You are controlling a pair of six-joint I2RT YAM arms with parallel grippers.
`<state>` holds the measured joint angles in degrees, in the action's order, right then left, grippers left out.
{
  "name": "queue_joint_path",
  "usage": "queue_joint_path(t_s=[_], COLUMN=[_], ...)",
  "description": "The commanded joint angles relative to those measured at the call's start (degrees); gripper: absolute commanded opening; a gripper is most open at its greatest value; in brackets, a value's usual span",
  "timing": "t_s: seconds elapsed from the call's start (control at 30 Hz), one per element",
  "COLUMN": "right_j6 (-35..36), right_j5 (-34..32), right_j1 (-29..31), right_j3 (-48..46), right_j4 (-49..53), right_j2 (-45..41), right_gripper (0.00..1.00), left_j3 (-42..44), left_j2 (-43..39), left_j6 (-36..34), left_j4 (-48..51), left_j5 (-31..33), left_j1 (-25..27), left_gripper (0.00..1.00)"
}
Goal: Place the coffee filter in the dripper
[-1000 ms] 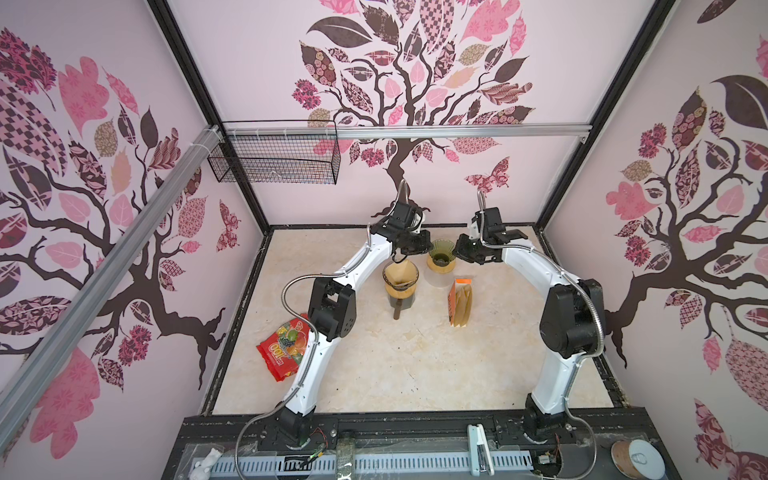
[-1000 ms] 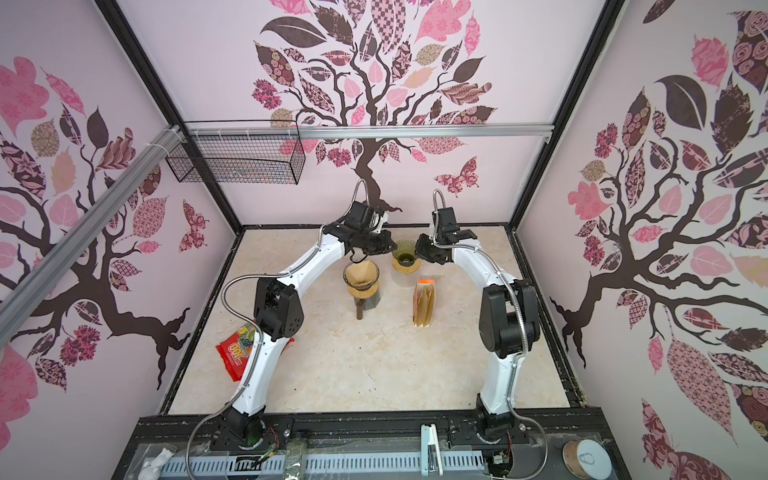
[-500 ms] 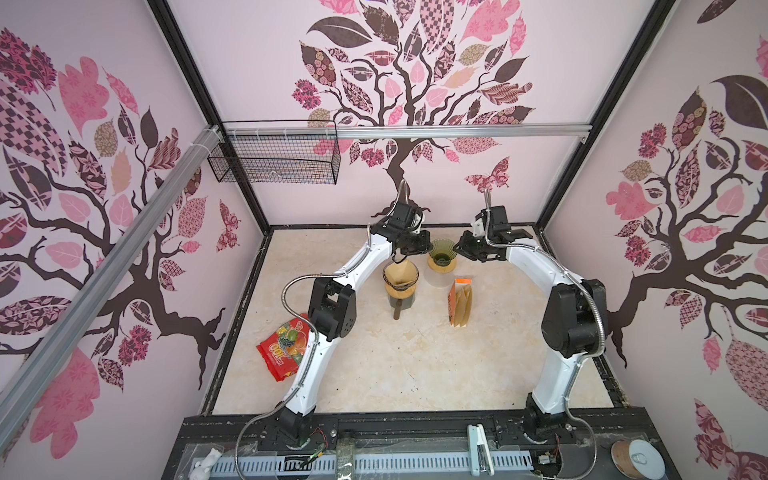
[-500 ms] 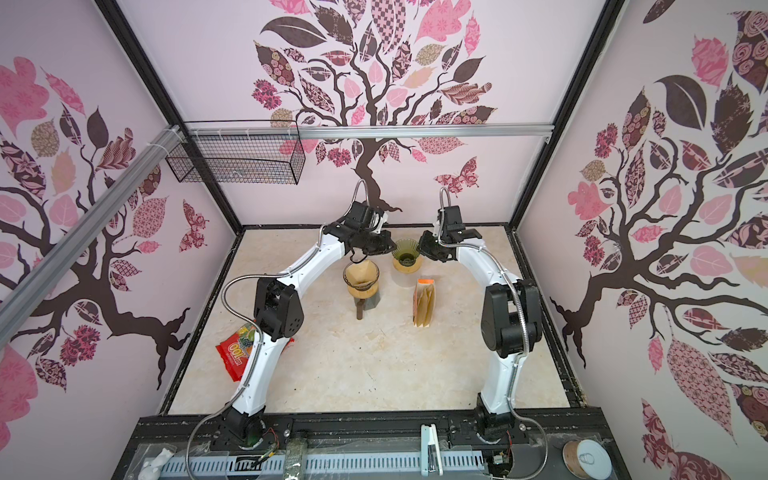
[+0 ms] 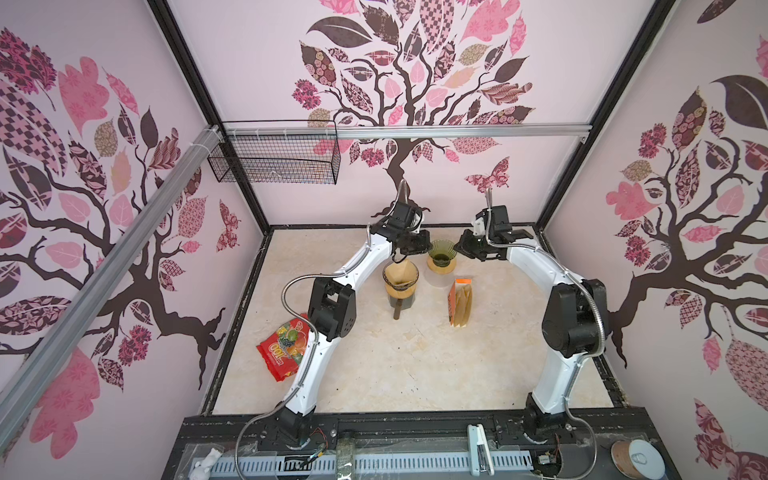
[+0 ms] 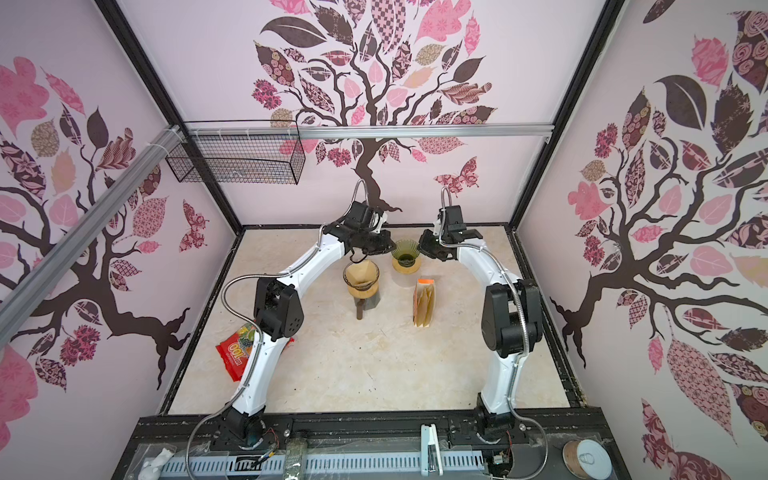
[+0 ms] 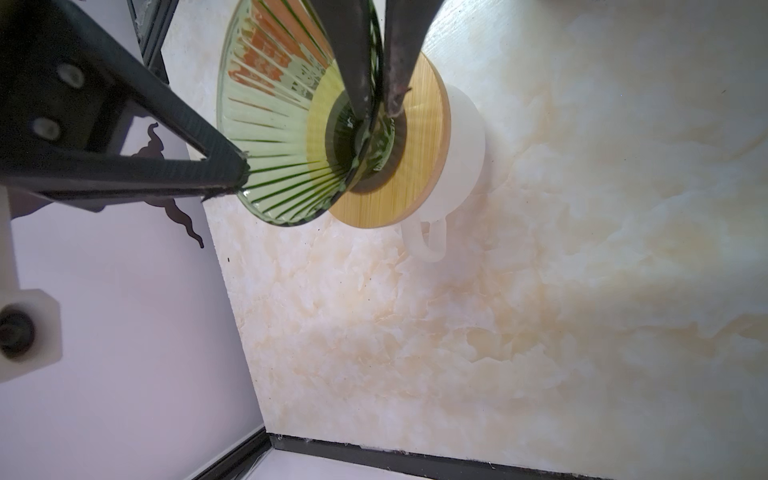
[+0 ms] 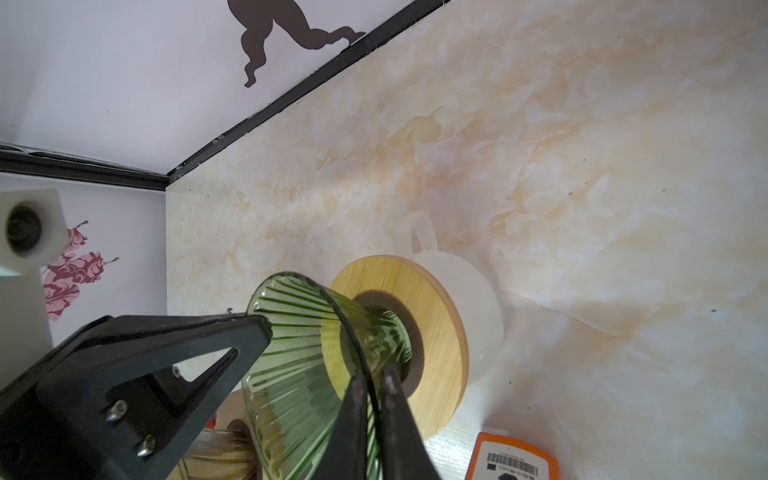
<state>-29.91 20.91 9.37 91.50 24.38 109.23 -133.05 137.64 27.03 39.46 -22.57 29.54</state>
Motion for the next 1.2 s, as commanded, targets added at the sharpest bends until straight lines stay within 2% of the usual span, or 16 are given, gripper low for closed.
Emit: queue_joint_path(t_s=[0.0,0.27,0.67,0.8,1.17], right_j6=[-0.21,-0.22,-0.53,-0.54,0.12], right_j5=[-1.08,-1.44,0.71,0.45,-0.78], right_j1=[-0.36,-0.46,-0.63,-0.89,-1.01], right_j3=[0.09,-0.31,-3.53,-4.77,-5.64], right_j4=[-0.12,-0.24,-7.73,-9.41,-10.00], right_j2=[-0.70,-0.41,-3.16,-3.91,-4.90], right_gripper=[0.08,0.06,0.06,0.05,0.05], left_j3=[0.23,1.45,2.68,4.26,5.59], left_j2=[-1.07,-1.36,-2.04,-2.72,-4.22], left_j6=[-0.51,-0.68,1.14,1.54,0.22], left_j4=[-1.15,-1.53,-6.44,-8.22,-5.11], left_j5=[-0.90,-1.45,-3.42,-3.79,-2.75], left_j1=[0.08,0.09,0.13,0.13,0.11], left_gripper=[0.09,0.09,0.09,0.12,0.20])
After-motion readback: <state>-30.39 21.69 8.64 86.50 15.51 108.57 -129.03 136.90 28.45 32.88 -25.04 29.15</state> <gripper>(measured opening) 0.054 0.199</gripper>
